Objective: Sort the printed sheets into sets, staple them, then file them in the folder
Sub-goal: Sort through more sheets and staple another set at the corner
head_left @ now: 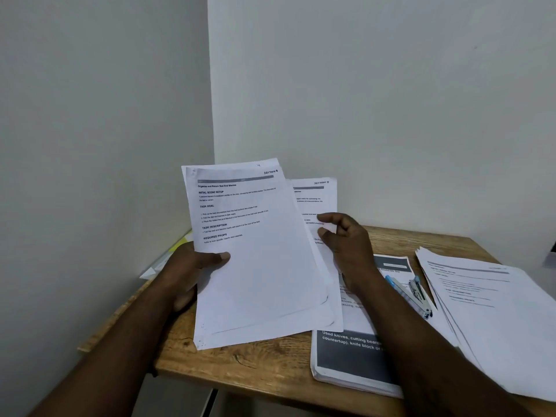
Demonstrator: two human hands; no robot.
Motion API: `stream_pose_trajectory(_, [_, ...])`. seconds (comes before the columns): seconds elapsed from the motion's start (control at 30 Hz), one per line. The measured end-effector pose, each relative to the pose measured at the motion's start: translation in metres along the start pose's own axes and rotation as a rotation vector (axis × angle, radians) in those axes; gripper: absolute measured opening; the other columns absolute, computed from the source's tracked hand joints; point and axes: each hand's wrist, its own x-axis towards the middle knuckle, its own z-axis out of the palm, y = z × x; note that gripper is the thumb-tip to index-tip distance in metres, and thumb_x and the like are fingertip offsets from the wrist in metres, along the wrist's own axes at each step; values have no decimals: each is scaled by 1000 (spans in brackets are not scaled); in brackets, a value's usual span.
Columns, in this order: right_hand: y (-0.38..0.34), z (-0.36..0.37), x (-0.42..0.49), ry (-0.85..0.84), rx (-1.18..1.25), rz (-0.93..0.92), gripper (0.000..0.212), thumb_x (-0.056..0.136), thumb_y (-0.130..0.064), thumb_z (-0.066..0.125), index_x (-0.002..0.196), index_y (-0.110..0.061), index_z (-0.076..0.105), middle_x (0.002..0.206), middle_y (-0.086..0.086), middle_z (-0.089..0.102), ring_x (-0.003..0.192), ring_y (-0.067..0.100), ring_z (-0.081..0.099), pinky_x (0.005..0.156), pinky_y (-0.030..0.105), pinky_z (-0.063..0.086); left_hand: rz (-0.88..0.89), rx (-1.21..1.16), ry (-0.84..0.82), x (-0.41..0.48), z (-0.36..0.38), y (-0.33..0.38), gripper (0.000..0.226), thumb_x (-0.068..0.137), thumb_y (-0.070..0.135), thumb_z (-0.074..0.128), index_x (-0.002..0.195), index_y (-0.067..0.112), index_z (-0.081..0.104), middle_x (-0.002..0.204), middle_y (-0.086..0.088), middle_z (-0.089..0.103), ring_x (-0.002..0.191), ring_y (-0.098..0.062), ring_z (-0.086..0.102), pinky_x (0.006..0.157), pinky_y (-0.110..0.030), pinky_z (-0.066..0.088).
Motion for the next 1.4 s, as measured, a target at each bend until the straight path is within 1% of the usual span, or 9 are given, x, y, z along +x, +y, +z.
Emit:
stream_pose_trajectory(0.17, [-1,3,0,27,34,-34,49,84,-5,86,115,-38,68,119,10,77,109,28,75,97,48,61,-1,-22,-37,-2,1,-1,50,83,-7,69,132,3,66,125,-18,74,115,-42,71,101,-52,53])
stream_pose_trajectory(0.3, [-6,3,-4,63,50,-41,60,81,-3,89,126,-31,62,114,6,79,102,21,77,94,47,63,18,-16,16,-2,2,0,42,89,-11,62,127,4,69,122,-18,75,110,-41,73,99,-52,54])
stream_pose_trajectory(0.53, [-9,4,-5,50,84,-47,43,83,-1,87,117,-20,69,111,2,81,103,24,77,102,54,58,33,-17,35,-4,4,1,41,90,-14,60,126,4,68,120,-17,76,109,-40,74,99,-53,55])
stream_pose_trajectory(0.67, [-8,4,-6,61,60,-76,30,83,-16,90,106,-27,74,111,3,80,111,32,74,104,59,55,38,-2,68,-3,3,0,39,89,-14,63,122,5,70,119,-17,77,109,-40,74,100,-53,54])
stream_pose_trajectory(0.8, [-10,7,-7,44,-28,-159,33,88,-18,86,110,-39,75,123,-11,75,126,11,65,113,39,51,37,24,87,-5,6,3,34,90,-13,64,117,6,72,114,-16,78,102,-38,76,90,-47,58])
stream_pose_trajectory(0.9, [-14,9,-11,0,-34,-188,37,89,-16,84,109,-45,72,118,-26,71,117,-16,59,105,15,46,36,39,89,-5,6,3,34,91,-13,63,117,5,71,114,-16,78,103,-40,76,91,-48,58])
stream_pose_trajectory(1.0, [-16,10,-13,-15,-34,-210,37,89,-12,83,106,-43,73,111,-28,72,111,-19,61,95,4,44,37,38,85,-4,6,2,35,90,-13,63,120,4,71,116,-17,77,105,-41,75,95,-51,57])
stream_pose_trajectory(1.13, [-17,12,-14,-40,32,-225,27,94,-13,78,104,-39,78,104,-16,79,104,5,70,94,21,52,42,48,80,-3,5,1,36,90,-13,64,121,5,71,117,-18,77,107,-43,74,98,-55,56])
stream_pose_trajectory(1.4, [-14,16,-18,-107,-115,-334,11,88,-15,85,90,-25,81,88,-9,76,86,16,67,80,39,51,46,67,86,-2,6,-1,36,88,-13,66,120,3,71,114,-16,78,103,-40,76,95,-50,57])
